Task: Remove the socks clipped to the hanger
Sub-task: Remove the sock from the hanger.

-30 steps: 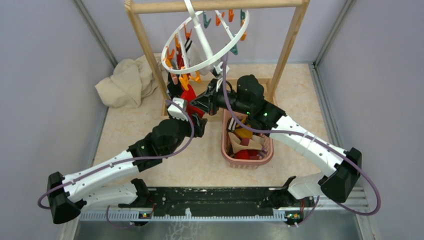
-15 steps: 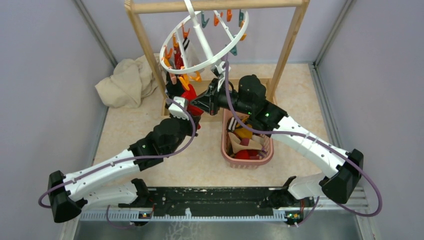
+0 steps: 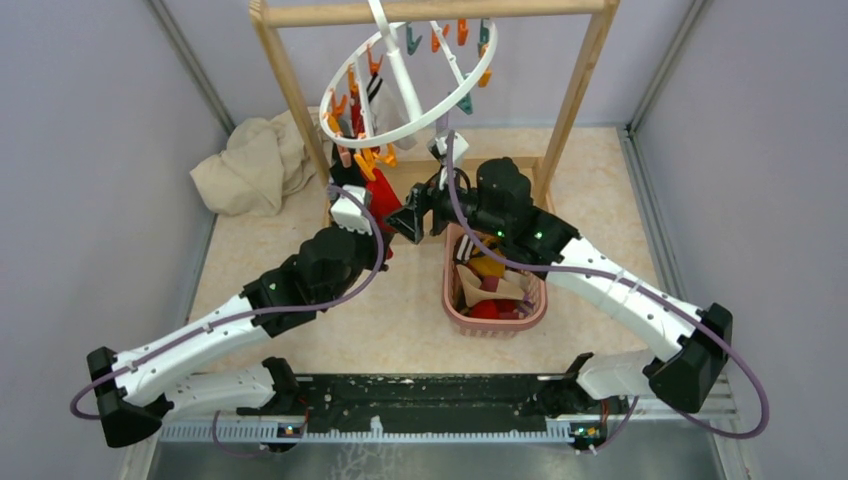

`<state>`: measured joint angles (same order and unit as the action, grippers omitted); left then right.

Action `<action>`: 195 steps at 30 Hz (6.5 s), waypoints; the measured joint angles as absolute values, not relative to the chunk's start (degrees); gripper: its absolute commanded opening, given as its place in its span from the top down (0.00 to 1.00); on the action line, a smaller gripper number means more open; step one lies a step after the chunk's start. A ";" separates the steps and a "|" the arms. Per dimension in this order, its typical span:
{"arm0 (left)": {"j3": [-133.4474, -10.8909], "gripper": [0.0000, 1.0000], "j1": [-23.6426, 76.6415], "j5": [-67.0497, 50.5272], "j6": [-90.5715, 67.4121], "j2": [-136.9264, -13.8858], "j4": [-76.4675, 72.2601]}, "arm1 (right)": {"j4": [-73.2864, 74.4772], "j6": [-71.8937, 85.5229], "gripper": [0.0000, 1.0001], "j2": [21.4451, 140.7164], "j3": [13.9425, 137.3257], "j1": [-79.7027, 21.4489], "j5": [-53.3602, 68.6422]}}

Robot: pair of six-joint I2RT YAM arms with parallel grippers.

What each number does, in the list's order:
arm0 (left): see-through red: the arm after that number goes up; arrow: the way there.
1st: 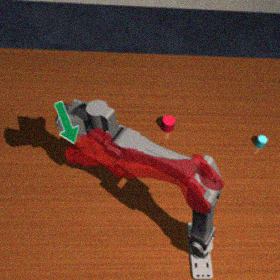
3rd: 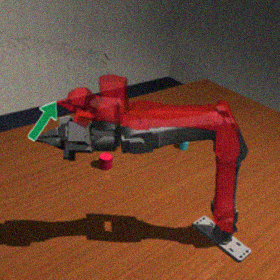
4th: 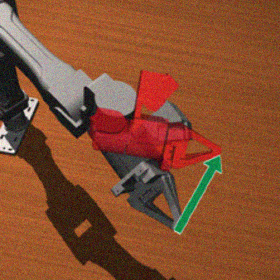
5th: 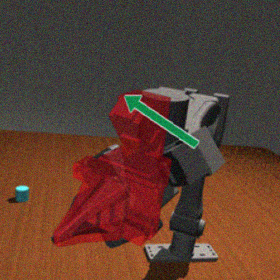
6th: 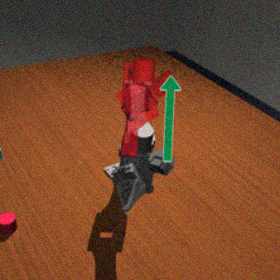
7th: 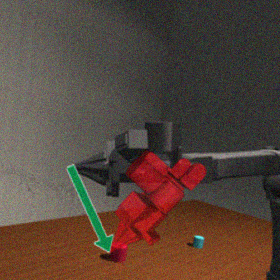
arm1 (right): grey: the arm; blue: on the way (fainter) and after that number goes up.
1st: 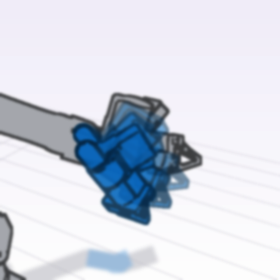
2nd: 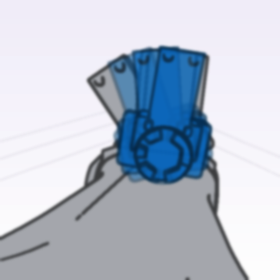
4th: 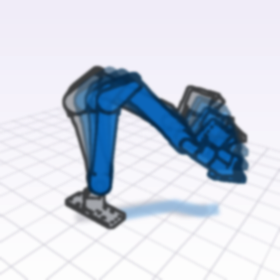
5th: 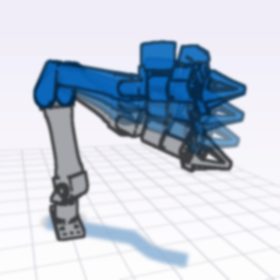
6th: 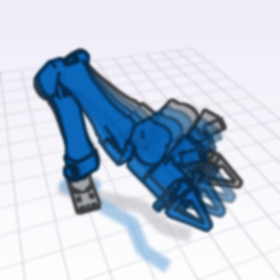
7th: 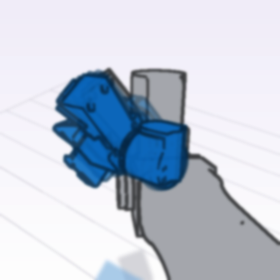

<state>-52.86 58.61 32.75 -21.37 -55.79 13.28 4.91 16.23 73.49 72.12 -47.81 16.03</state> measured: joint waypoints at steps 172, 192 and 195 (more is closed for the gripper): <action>-53.45 0.93 58.46 26.30 -28.64 -45.25 25.56 | -21.41 17.63 0.55 83.24 75.35 -49.69 10.17; -60.42 0.92 58.46 22.48 -27.20 -49.63 25.08 | -8.67 18.02 0.38 65.63 60.51 -49.67 -0.36; -62.22 0.92 58.46 20.97 -26.83 -51.68 24.18 | -2.63 18.09 0.37 61.43 60.34 -49.36 -6.98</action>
